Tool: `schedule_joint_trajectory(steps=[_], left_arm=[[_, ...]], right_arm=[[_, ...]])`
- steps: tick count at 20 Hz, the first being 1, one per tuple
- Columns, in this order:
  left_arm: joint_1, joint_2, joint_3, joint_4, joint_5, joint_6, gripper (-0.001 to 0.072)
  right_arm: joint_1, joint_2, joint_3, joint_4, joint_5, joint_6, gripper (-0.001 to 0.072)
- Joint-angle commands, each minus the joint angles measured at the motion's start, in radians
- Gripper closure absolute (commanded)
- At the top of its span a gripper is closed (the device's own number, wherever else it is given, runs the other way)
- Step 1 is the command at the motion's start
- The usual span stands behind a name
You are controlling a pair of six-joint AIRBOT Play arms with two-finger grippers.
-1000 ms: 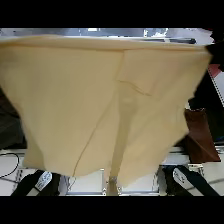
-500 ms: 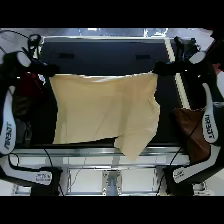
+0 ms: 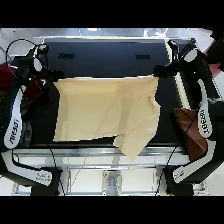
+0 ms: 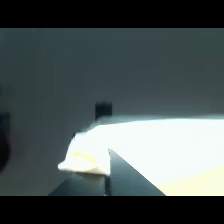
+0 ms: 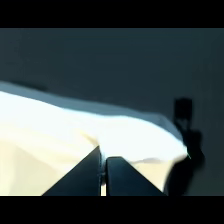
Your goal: Fold the shirts.
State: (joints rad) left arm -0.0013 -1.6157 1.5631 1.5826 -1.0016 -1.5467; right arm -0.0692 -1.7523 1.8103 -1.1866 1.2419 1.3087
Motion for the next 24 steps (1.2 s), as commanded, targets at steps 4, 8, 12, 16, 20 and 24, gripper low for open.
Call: schedule_joint_trajectory(steps=[4,8,12,16,20,24], left_arm=[[0.003,0.116,-0.264,0.007,-0.059,0.017,0.0701],[0.003,0.119,-0.308,0.006,-0.019,0.017,0.0701],[0.003,0.115,-0.312,0.004,-0.055,0.017,0.0634],[0.006,0.139,-0.313,0.008,-0.063,0.017,0.0011],[0.022,0.303,-0.326,0.004,-0.061,0.005,0.0011],[0.072,0.569,-0.539,0.003,-0.046,-0.048,0.0011]], right_arm=[[0.030,0.058,-0.186,-0.073,0.177,-0.002,0.0698],[0.095,0.089,-0.453,-0.072,0.060,-0.002,0.0697],[0.128,0.086,-0.534,-0.066,-0.077,0.000,0.0652],[0.097,0.142,-0.414,-0.085,-0.043,0.019,0.0272],[0.010,0.340,-0.342,-0.275,0.144,0.036,0.0273],[-0.158,0.635,-0.633,-0.184,0.165,0.064,0.0272]])
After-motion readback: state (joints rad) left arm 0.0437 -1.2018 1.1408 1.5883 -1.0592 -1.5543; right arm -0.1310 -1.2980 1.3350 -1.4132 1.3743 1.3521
